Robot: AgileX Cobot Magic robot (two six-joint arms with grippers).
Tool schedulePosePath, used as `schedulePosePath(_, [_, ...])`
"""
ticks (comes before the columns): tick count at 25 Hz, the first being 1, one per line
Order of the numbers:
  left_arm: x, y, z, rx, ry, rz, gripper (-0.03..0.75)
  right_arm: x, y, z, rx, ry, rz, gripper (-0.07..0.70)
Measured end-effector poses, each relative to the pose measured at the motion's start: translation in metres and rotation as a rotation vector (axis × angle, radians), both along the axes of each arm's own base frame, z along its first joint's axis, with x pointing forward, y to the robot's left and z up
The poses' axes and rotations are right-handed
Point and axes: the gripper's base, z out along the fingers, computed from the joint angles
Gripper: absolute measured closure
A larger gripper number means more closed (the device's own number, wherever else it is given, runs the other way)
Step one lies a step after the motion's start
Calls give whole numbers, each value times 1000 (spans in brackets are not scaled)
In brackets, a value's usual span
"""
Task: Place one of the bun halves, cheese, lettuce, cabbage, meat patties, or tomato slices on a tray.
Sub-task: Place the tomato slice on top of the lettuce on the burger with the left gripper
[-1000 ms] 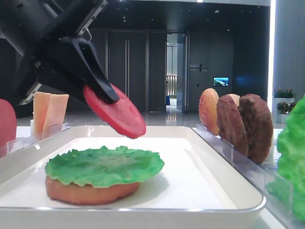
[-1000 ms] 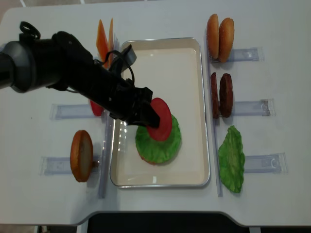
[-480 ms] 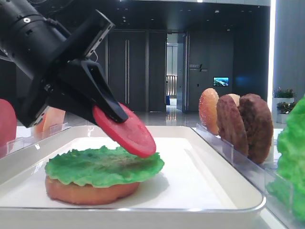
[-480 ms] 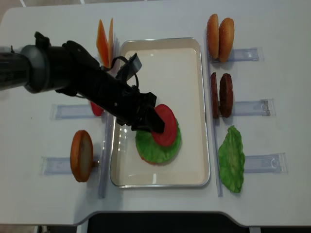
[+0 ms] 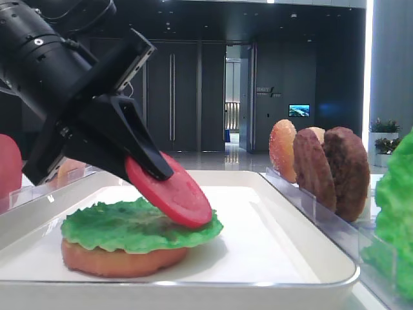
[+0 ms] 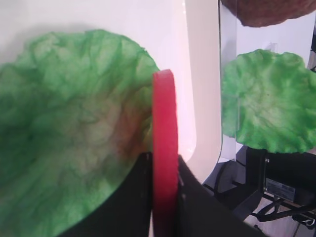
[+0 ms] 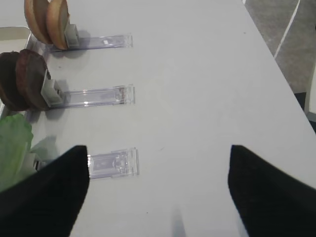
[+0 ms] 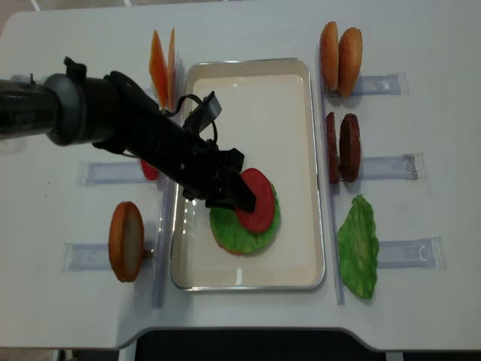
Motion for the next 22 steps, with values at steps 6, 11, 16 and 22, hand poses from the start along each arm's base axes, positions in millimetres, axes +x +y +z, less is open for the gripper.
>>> schedulePosePath(6, [0, 0, 0, 1, 1, -1, 665, 0, 0, 0, 0, 0, 0, 82])
schedulePosePath(11, [0, 0, -1, 6, 5, 0, 654, 0, 0, 0, 0, 0, 0, 82])
schedulePosePath(16, [0, 1, -1, 10, 12, 5, 522, 0, 0, 0, 0, 0, 0, 82])
schedulePosePath(22, [-1, 1, -1, 20, 25, 10, 268, 0, 0, 0, 0, 0, 0, 82])
